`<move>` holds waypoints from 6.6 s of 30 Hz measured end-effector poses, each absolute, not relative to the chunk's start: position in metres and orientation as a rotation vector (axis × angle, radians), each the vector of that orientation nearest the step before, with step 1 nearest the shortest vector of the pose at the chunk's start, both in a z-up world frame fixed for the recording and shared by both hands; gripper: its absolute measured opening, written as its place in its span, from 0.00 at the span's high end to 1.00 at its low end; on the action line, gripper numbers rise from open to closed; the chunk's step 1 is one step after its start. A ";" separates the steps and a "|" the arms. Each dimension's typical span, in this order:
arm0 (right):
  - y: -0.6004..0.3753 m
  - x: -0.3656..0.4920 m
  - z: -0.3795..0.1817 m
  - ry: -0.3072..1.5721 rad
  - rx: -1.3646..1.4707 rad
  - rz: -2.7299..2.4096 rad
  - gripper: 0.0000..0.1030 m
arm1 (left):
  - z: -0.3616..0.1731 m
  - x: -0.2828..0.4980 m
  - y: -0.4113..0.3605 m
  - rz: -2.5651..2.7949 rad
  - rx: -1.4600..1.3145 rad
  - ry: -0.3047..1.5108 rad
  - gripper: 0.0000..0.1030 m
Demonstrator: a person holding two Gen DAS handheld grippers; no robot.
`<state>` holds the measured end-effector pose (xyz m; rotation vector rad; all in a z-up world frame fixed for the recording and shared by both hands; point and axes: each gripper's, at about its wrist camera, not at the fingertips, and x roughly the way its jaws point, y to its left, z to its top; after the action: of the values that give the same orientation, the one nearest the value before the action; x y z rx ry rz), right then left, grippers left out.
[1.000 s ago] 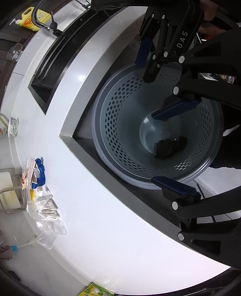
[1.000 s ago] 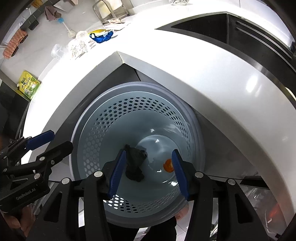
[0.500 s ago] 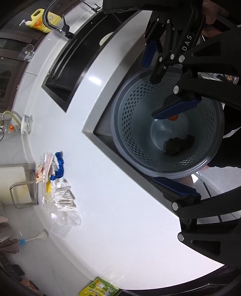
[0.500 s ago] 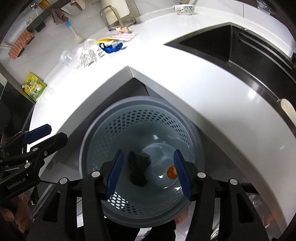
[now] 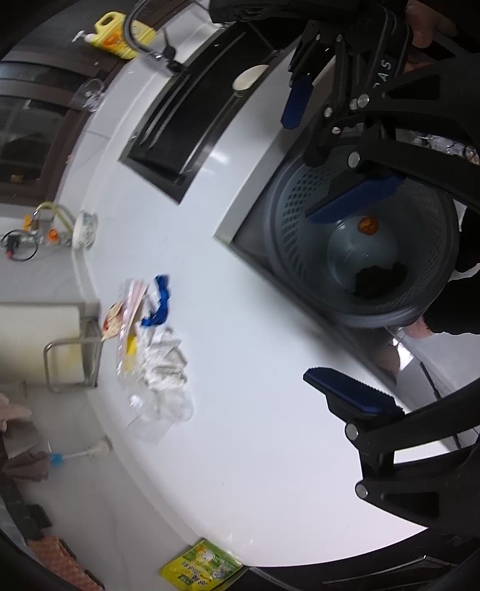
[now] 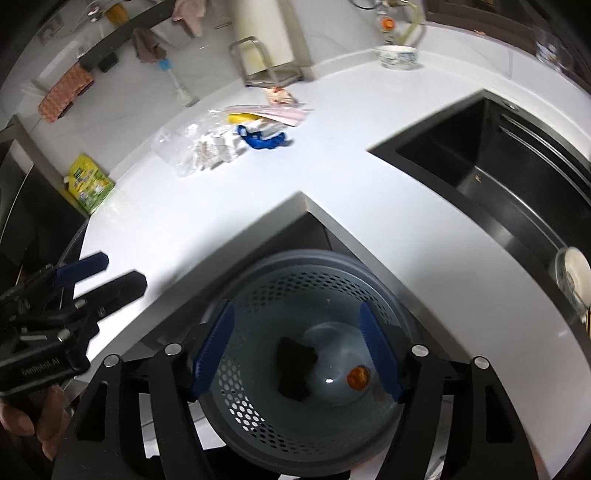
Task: Collect trash
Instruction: 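Move both tools back toward the trash pile on the counter, then grasp the blue strap with the right tool while the left tool grasps a clear plastic cup, then carry the strap and cup over the basket and open both tools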
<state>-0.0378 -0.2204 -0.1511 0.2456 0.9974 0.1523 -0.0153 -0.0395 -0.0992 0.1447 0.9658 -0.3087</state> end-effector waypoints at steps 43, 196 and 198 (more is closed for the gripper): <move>-0.149 0.213 -0.172 0.867 0.132 0.085 0.26 | -0.119 0.193 0.051 -0.093 0.029 0.778 0.07; -0.229 -0.055 -0.178 1.057 0.181 0.183 0.59 | -0.134 -0.052 -0.053 -0.218 0.025 1.045 0.34; -0.230 -0.056 -0.179 1.062 0.184 0.180 0.58 | -0.134 -0.052 -0.052 -0.213 0.026 1.049 0.34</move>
<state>-0.0557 -0.2302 -0.1790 0.1840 1.0620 0.1797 -0.0523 -0.0518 -0.1341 0.0262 1.0489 -0.2128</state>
